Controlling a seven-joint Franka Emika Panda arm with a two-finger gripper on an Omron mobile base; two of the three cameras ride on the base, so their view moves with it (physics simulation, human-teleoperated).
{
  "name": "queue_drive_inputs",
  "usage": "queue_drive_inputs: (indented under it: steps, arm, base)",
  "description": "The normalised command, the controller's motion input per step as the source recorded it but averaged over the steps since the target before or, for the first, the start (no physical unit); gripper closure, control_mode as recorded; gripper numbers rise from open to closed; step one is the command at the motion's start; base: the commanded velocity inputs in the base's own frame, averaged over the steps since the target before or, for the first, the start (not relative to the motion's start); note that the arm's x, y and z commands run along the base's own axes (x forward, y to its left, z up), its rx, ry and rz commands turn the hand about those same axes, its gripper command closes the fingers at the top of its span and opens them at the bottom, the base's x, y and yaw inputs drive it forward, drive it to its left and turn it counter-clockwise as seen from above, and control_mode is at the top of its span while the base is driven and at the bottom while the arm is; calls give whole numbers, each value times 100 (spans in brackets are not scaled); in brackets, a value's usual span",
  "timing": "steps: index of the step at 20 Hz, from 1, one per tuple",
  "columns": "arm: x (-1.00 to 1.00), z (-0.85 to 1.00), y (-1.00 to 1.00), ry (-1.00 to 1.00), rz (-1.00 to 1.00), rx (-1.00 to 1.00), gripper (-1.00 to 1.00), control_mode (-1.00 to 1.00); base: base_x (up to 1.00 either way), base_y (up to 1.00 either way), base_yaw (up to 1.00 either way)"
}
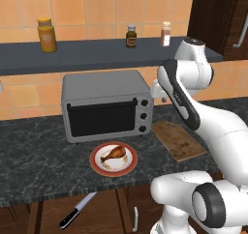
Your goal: Pick up the knife from the drawer and place it on the cutting board. Then place the meat from the plate to the cutting board.
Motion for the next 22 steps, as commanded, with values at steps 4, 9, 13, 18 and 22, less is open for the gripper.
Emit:
queue_drive_inputs:
  steps: [4,9,13,18,22]
  arm:
    - [-8,-30,0,10,0,-1,-100,-100]
    - [-1,-44,-1,4,6,-1,-100,-100]
    - [0,-20,0,5,0,1,-100,-100]
    - [-2,-1,0,1,0,0,-100,100]
    - [0,0,0,0,0,0,-100,100]
  base:
    - [0,0,0]
    - [0,0,0]
    - [0,0,0]
    - [-3,-1,2]
    - [-25,-36,20]
